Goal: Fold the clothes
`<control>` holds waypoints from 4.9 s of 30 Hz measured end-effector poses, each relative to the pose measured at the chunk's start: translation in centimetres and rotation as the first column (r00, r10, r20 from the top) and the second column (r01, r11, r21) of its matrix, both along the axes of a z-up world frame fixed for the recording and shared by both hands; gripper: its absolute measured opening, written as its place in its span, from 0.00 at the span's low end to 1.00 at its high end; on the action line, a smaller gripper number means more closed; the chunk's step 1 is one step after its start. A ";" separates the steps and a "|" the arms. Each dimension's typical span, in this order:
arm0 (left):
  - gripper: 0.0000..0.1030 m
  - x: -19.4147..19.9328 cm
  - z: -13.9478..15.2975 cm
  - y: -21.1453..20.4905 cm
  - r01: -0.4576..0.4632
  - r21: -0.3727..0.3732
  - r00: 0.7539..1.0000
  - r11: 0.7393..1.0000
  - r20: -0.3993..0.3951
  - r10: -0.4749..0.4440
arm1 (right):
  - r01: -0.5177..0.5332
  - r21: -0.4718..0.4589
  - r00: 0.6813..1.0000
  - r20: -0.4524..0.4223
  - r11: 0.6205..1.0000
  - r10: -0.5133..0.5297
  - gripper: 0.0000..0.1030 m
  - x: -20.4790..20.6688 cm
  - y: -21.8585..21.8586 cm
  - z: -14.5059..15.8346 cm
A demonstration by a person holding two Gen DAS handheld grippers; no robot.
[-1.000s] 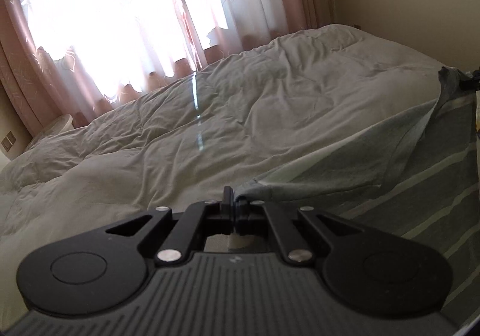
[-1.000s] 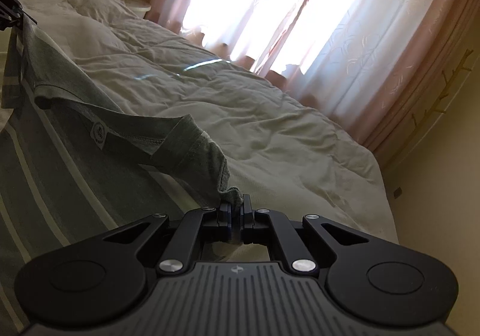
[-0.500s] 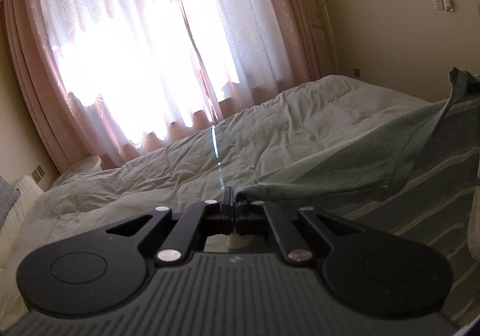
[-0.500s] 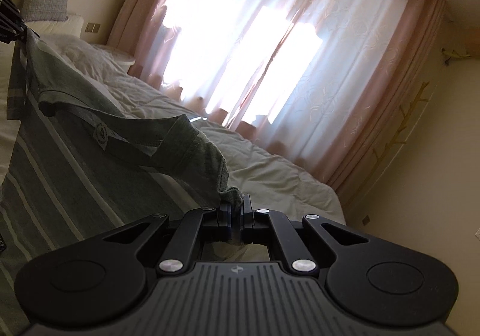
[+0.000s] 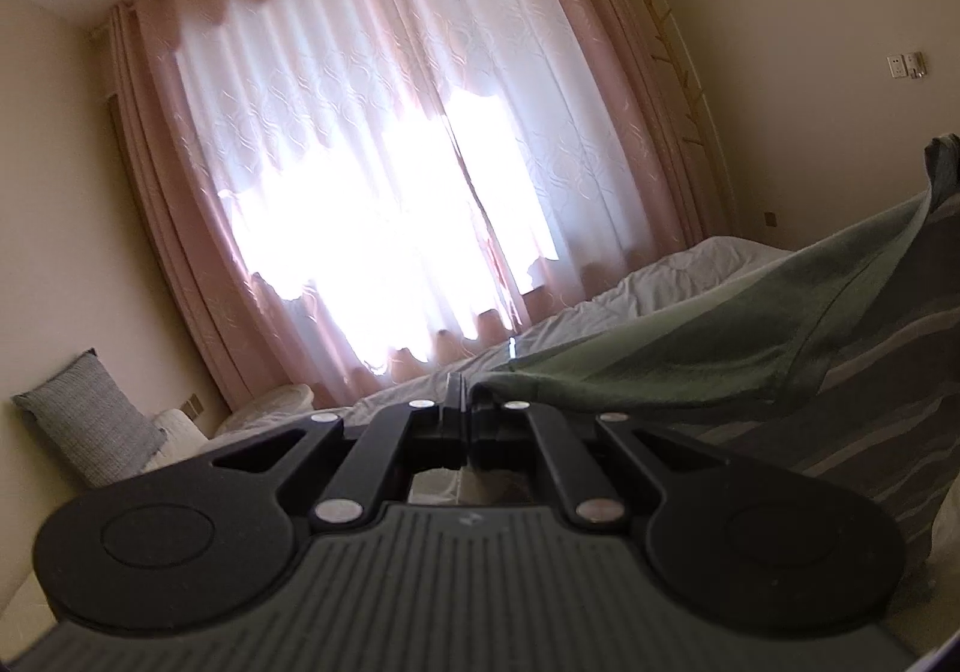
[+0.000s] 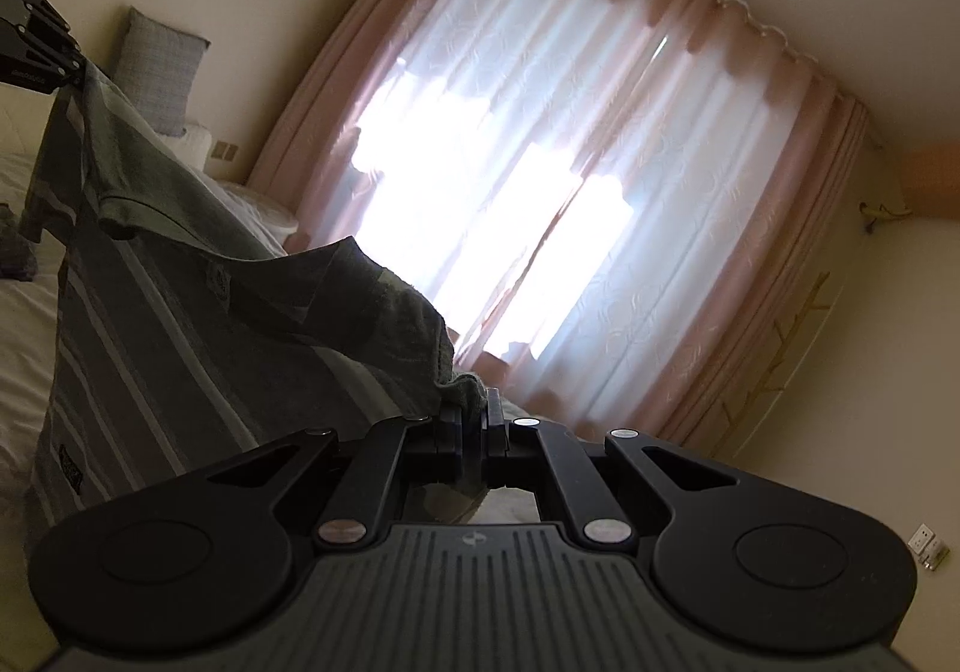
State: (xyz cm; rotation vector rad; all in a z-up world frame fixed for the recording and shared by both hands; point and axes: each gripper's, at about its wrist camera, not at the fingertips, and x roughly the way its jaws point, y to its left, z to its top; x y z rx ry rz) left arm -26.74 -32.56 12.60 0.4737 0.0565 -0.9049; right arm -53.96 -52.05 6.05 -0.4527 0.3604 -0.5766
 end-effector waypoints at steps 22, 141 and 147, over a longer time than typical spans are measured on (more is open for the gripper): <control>0.00 3.9 -5.3 -8.1 -0.117 0.072 0.989 0.991 -0.077 0.123 | -0.151 -0.026 0.987 -0.063 0.988 0.149 0.02 2.9 -9.1 -0.5; 0.15 2.7 -41.5 -34.5 0.555 0.381 0.731 0.739 -0.648 -0.215 | 0.201 0.979 0.885 -0.200 -0.041 -0.420 0.15 8.8 -32.2 -37.8; 0.15 2.6 -41.0 -33.3 0.545 0.395 0.743 0.740 -0.636 -0.208 | 0.289 0.947 0.886 -0.209 0.142 -0.414 0.10 8.4 -31.3 -34.6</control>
